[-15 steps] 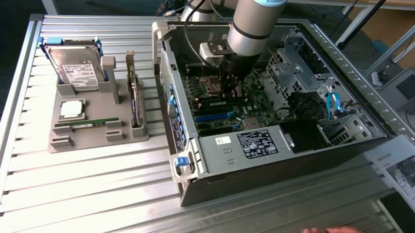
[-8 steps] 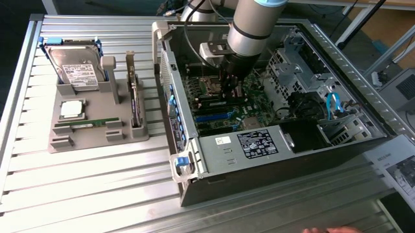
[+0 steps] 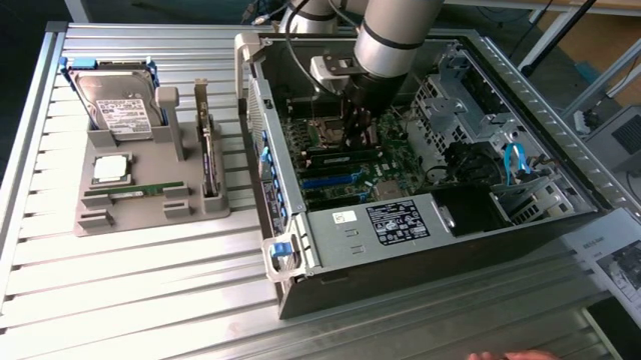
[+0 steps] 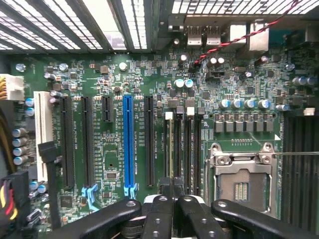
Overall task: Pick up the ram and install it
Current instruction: 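Press down the ram until it locks into place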
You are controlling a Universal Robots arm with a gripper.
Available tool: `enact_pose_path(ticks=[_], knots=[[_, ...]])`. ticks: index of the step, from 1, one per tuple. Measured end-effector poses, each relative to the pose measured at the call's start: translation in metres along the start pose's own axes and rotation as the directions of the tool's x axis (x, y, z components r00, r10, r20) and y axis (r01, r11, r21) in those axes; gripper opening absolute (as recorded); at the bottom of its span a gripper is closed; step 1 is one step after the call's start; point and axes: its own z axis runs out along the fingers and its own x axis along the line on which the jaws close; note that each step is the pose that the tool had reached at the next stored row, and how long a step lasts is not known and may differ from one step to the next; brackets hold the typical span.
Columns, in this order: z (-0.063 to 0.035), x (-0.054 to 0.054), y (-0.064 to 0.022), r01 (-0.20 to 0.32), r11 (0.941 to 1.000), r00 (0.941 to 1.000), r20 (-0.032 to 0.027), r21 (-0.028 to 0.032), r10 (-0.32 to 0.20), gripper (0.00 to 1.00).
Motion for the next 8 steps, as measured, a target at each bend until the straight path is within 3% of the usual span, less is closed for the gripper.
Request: enact_pose_path(ticks=[8], knots=[[-0.0196,-0.001,-0.0002,0.000,1.0000,1.0000,0.0001,0.0000,0.000,0.10]])
